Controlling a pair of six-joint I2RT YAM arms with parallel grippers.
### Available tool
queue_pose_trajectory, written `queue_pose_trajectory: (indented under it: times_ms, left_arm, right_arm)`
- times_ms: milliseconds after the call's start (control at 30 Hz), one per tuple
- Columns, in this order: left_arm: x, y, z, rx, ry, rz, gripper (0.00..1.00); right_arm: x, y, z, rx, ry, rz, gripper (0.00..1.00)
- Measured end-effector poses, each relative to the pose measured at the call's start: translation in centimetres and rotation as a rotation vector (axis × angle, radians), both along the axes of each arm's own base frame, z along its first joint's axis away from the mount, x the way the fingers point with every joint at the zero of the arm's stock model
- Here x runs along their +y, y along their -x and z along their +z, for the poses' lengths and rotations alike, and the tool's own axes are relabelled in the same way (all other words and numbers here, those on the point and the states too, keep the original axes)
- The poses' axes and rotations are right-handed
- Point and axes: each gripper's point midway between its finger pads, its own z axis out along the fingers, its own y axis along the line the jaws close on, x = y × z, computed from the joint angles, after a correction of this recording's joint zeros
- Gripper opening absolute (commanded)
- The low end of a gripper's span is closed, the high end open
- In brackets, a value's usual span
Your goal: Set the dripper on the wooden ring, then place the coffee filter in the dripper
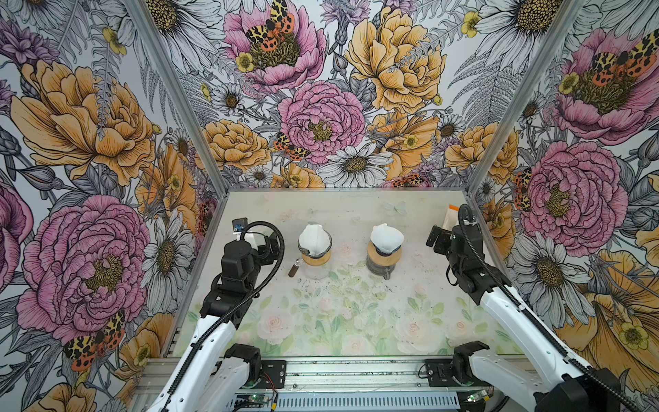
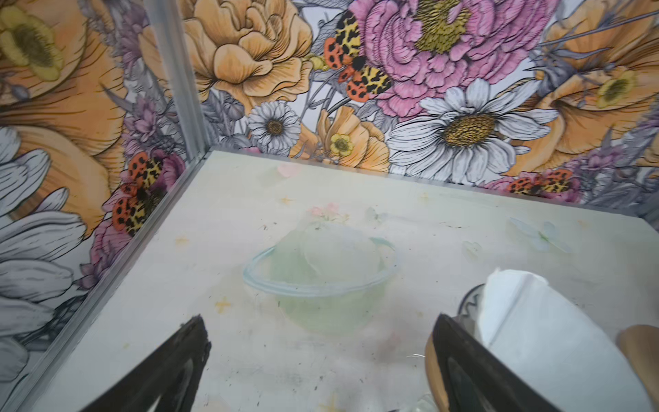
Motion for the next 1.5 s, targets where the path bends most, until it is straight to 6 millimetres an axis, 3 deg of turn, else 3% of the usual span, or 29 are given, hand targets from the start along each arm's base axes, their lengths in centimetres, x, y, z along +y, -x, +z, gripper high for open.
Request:
queue_pose_trajectory:
  times_ms: [167, 333, 600, 733, 933, 1133, 1400, 1500]
  left_arm:
    - [3.7, 1.1, -5.1, 0.069, -0.025, 0.174, 0.99]
    - [5.9, 1.5, -7.5, 0.075, -0.063, 0.305, 0.99]
    - [6.4, 0.3, -11.0, 0.067, -0.128, 0.326, 0.99]
    - [6.3, -0.8, -10.9, 0.035, -0.144, 0.308, 0.99]
    - [7.5, -2.2, -9.4, -0.077, -0.107, 0.305, 0.99]
    - [8.5, -3.5, -9.9, -0.12, -0.072, 0.279, 0.99]
    - [6.9, -6.0, -12.2, -0.097, -0.038, 0.163, 0.99]
    - [6.0, -6.6, -11.7, -0.13, -0.038, 0.126, 0.99]
  right_arm:
    - [-0.6, 0.0, -3.8, -0.025, 0.053, 0.009, 0.99]
    - [-0.5, -0.7, -6.5, -0.021, 0.128, 0.037, 1.0]
    - [-0.4, -2.6, -8.4, -0.037, 0.183, 0.053, 1.0]
    - [-0.1, -3.2, -9.4, -0.025, 0.191, 0.082, 0.99]
    - [0.6, -3.7, -8.9, -0.053, 0.181, 0.135, 0.99]
    - [0.2, -3.8, -8.8, -0.065, 0.162, 0.146, 0.99]
    - [0.2, -3.8, -8.8, -0.066, 0.153, 0.156, 0.99]
    - [0.0, -3.8, -8.9, -0.062, 0.148, 0.153, 0.99]
